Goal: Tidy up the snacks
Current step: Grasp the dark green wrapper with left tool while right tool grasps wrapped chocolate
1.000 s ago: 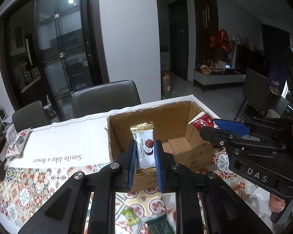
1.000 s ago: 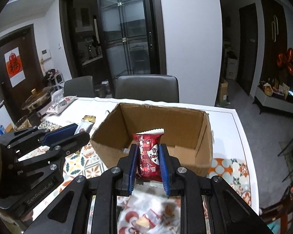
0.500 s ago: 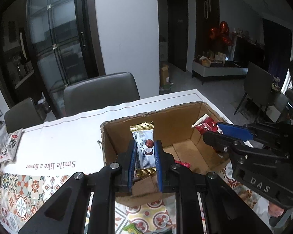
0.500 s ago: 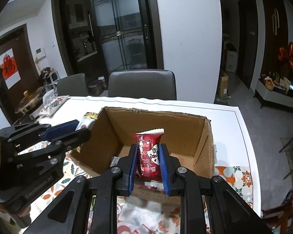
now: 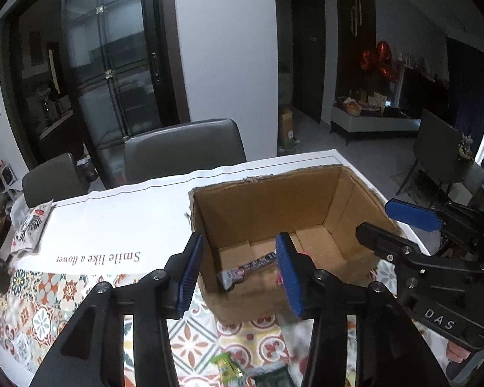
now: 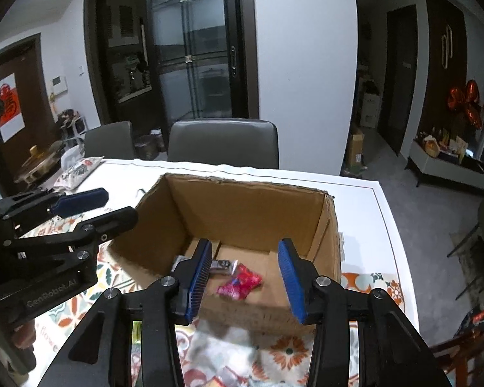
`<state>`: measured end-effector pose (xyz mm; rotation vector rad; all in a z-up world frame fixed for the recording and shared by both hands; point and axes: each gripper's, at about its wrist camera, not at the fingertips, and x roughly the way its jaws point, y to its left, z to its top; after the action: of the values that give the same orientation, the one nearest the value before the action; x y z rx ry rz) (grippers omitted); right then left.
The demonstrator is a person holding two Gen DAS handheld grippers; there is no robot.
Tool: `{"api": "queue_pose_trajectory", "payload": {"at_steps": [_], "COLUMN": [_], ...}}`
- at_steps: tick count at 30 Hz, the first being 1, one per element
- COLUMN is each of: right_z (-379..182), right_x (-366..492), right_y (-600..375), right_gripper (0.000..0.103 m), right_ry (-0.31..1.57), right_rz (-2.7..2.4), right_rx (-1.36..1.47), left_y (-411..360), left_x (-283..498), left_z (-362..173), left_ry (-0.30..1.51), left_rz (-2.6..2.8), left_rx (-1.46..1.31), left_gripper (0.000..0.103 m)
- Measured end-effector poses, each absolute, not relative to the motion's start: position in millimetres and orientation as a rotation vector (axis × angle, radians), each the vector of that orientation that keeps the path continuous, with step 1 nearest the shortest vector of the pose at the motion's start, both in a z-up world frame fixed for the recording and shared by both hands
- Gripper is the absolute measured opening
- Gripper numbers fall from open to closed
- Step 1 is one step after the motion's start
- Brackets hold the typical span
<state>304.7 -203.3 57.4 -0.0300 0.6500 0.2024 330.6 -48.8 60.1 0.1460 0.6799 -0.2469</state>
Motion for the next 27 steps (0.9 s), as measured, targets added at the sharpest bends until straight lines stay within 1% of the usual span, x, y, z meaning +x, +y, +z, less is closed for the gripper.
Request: {"api": "queue_pose_trajectory", "payload": {"at_steps": [2, 13, 15, 27], "right_z": [59, 48, 40, -20], "right_x": [291, 235, 227, 203], "right_y": [-200, -182, -180, -193], "right_gripper": [0.049, 0.049, 0.049, 0.049], "right_ry": [0.638, 0.633, 0.648, 0.791], "right_rz": [0.208, 0.251, 0.258, 0.239], "right_rx": [-0.033, -0.063, -0.059, 0.004], "left_y": [-45, -29, -26, -33], "left_x": [319, 258, 251, 223], "left_z": [61, 43, 37, -21], "left_ry": [0.673, 0.668, 0.68, 0.811], "left_rz": [-0.245, -0.223, -0.224, -0.238], "left_rx": [0.135, 0.115, 0.112, 0.129], "left_gripper": [0.047, 0.053, 0.056, 0.057]}}
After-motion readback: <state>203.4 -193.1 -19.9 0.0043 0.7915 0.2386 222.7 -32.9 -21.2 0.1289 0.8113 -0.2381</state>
